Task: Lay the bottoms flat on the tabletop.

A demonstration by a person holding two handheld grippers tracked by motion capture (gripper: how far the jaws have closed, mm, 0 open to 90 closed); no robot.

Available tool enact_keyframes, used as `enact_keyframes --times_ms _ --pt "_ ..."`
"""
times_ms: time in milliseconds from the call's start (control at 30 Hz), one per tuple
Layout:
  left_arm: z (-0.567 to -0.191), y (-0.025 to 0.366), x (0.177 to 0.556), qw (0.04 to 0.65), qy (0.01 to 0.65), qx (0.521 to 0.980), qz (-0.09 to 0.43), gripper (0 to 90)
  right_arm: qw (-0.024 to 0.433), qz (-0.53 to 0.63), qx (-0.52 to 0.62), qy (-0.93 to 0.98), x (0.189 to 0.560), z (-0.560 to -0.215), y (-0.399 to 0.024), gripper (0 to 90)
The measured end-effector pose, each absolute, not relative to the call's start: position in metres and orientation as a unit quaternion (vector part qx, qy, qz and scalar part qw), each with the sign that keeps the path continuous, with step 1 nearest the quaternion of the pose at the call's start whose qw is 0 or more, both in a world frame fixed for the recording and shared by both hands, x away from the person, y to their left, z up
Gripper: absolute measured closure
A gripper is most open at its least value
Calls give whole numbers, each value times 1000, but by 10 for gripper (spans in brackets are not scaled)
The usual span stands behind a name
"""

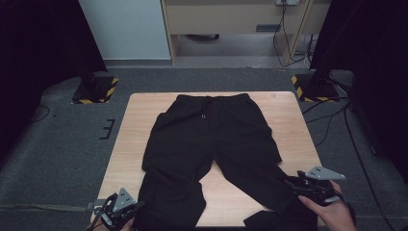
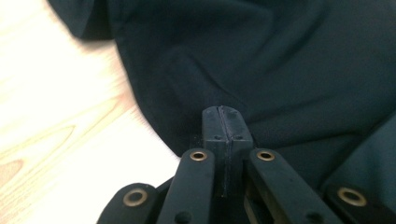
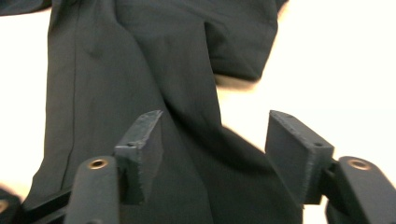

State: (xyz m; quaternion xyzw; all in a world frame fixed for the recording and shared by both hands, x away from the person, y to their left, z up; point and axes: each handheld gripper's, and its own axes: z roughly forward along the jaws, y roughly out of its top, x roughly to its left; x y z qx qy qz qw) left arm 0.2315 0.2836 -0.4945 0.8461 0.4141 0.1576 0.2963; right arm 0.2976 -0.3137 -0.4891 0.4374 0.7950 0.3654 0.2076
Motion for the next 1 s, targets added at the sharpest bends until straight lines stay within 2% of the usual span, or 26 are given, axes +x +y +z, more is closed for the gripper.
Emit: enact_keyframes --times_ms 133,200,267,367,467,500,633,733,1000 --pt "-501 290 235 286 420 847 158 896 201 357 444 797 284 -491 -327 418" --pt "-503 290 236 286 421 845 164 859 196 355 449 796 278 -494 -334 424" --pt "-503 288 239 294 419 843 165 779 191 359 453 794 272 -496 -340 413" --pt "-501 282 245 299 421 838 179 588 174 360 454 797 266 -502 -343 367" --pt "-498 273 252 310 409 838 187 528 153 354 450 805 266 -510 -340 385" --pt "-499 269 254 310 406 840 183 525 145 348 448 811 266 -512 -338 428" --pt "-506 255 269 308 401 847 163 534 132 335 427 830 266 -517 -332 723" --pt "-514 249 277 304 403 850 154 539 123 337 427 830 265 -519 -335 875" --pt "-518 243 286 307 404 848 155 548 119 352 421 827 255 -508 -351 893"
